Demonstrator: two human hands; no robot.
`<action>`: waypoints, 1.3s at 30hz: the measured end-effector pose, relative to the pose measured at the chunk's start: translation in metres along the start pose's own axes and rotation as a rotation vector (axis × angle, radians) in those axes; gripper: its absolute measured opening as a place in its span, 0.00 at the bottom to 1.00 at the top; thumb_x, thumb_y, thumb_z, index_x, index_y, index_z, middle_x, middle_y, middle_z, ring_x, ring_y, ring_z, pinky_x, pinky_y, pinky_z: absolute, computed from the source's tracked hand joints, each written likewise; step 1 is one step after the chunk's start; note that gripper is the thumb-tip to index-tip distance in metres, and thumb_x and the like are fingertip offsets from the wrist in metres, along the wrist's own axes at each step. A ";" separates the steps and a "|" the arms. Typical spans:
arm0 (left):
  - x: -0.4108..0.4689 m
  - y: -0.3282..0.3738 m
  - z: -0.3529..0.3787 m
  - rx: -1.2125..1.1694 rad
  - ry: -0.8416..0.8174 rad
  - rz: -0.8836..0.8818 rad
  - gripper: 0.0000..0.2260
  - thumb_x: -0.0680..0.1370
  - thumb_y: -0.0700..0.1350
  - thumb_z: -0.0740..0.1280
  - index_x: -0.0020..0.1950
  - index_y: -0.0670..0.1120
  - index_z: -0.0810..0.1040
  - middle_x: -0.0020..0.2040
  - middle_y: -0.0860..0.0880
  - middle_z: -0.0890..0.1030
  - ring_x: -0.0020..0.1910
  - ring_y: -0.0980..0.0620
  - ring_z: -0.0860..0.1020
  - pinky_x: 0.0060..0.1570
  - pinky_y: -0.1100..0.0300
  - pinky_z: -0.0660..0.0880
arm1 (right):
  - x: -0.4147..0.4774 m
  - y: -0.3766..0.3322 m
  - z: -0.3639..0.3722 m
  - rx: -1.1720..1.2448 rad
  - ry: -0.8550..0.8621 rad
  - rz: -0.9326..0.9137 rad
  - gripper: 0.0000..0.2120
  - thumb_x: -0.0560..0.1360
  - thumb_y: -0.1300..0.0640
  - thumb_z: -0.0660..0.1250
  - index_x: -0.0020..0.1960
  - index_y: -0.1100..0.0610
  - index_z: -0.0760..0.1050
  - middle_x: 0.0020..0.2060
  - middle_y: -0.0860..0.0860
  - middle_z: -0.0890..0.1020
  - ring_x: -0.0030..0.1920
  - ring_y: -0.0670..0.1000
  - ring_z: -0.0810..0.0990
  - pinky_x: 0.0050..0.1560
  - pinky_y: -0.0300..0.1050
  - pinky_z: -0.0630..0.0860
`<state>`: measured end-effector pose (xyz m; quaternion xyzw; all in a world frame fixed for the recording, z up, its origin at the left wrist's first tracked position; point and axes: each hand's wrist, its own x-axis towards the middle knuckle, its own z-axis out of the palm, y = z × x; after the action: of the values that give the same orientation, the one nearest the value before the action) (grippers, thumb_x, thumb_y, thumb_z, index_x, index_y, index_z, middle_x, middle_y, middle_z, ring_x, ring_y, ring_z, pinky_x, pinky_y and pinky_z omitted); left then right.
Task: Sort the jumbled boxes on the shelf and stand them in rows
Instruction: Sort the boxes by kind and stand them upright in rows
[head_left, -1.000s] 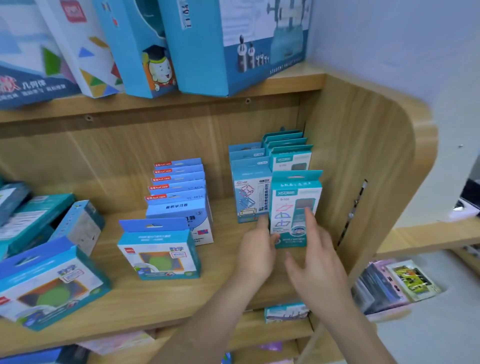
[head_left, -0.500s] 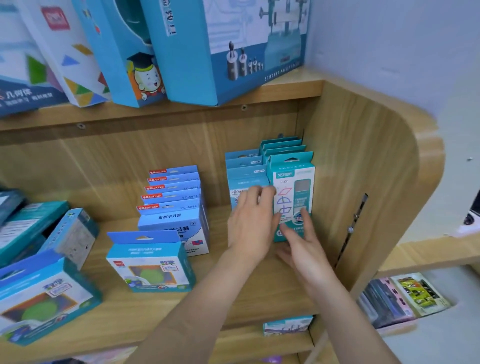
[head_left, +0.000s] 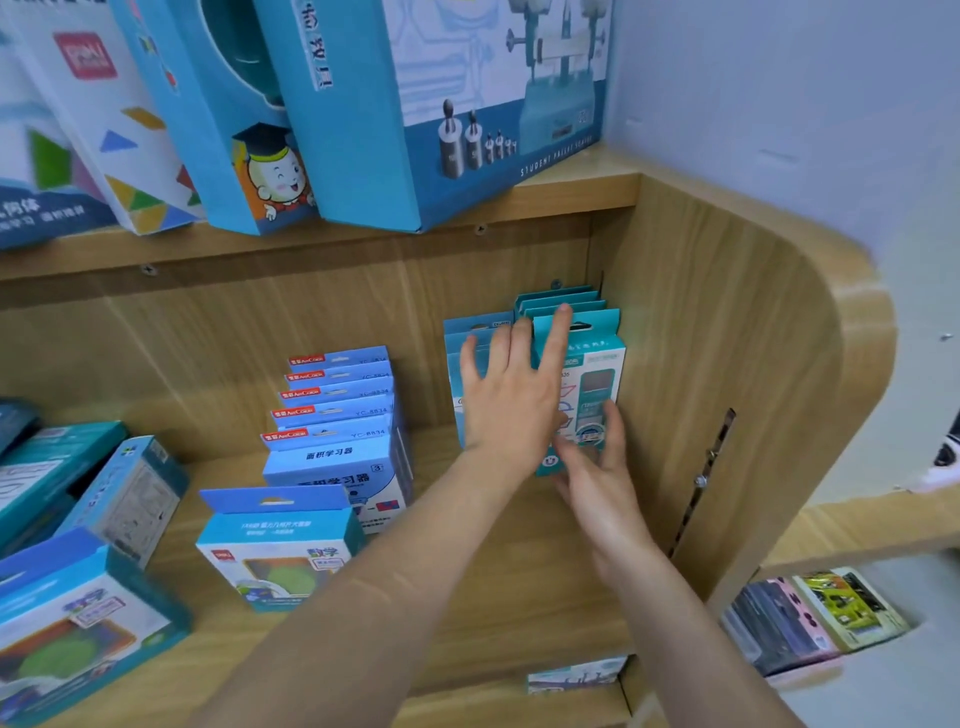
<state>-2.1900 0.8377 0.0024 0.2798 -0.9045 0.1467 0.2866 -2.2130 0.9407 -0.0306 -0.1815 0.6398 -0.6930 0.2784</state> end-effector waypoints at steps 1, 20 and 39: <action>0.000 -0.001 0.001 -0.005 0.006 0.003 0.50 0.63 0.59 0.76 0.77 0.51 0.52 0.67 0.43 0.70 0.67 0.42 0.67 0.66 0.39 0.61 | -0.001 0.000 -0.001 -0.022 -0.001 -0.009 0.33 0.78 0.53 0.63 0.74 0.34 0.48 0.71 0.44 0.67 0.68 0.48 0.69 0.68 0.58 0.67; 0.009 -0.002 -0.018 -0.112 -0.117 -0.004 0.42 0.71 0.55 0.71 0.77 0.52 0.48 0.68 0.44 0.66 0.67 0.44 0.62 0.63 0.45 0.60 | -0.022 -0.025 -0.017 -0.254 -0.082 -0.107 0.31 0.77 0.64 0.61 0.74 0.44 0.57 0.56 0.37 0.70 0.57 0.38 0.72 0.53 0.32 0.67; -0.100 -0.102 -0.124 -0.573 0.186 -0.152 0.08 0.75 0.40 0.65 0.50 0.45 0.83 0.46 0.51 0.84 0.44 0.52 0.79 0.45 0.55 0.76 | -0.074 0.003 0.066 -0.478 -0.342 -0.529 0.25 0.69 0.61 0.69 0.61 0.39 0.70 0.58 0.43 0.75 0.60 0.44 0.73 0.59 0.50 0.75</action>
<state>-2.0075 0.8512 0.0516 0.2400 -0.8553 -0.1109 0.4455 -2.1151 0.9344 -0.0179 -0.5125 0.6587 -0.5321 0.1427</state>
